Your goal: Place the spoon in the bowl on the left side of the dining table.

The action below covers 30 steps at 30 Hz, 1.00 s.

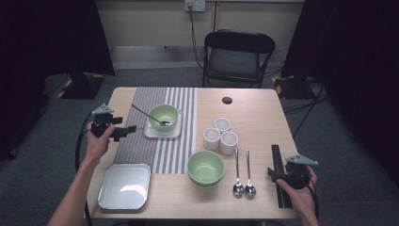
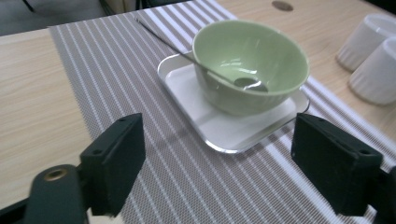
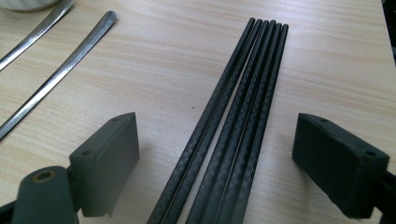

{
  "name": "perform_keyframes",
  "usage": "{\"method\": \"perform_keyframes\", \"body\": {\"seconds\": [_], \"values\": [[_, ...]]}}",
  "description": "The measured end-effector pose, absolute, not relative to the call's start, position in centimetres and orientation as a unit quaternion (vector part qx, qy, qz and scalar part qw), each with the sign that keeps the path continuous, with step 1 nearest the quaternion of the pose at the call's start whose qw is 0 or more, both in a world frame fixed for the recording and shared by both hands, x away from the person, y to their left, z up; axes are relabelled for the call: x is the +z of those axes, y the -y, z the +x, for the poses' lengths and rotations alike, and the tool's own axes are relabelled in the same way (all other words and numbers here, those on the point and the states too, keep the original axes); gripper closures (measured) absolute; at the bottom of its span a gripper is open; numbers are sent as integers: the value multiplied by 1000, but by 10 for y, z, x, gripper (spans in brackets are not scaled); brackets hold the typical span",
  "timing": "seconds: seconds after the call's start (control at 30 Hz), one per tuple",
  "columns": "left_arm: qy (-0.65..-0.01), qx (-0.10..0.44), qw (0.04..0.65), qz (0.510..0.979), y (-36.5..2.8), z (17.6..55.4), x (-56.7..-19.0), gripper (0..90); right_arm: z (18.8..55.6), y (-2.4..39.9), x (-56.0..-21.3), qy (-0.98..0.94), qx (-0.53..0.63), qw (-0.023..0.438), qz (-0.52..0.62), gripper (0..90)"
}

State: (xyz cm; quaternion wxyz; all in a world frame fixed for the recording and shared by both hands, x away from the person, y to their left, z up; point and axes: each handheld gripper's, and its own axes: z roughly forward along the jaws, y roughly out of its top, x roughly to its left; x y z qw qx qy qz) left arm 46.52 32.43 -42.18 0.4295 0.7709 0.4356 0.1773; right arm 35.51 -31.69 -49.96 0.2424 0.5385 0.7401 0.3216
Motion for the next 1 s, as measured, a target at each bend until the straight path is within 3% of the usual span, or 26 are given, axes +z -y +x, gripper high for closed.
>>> {"method": "perform_keyframes", "body": {"seconds": [0.3,0.67,0.87,1.0], "values": [[-450,192,401,774,-343,442,-450,182,355,316,-500,-739,320,244,540,135],[-489,181,352,777,-365,443,-482,177,354,315,-499,-742,322,240,536,134],[-486,196,331,785,-361,446,-498,178,355,315,-493,-740,329,222,544,184],[-480,202,343,782,-361,446,-501,118,351,315,-483,-730,341,237,542,197]]}}
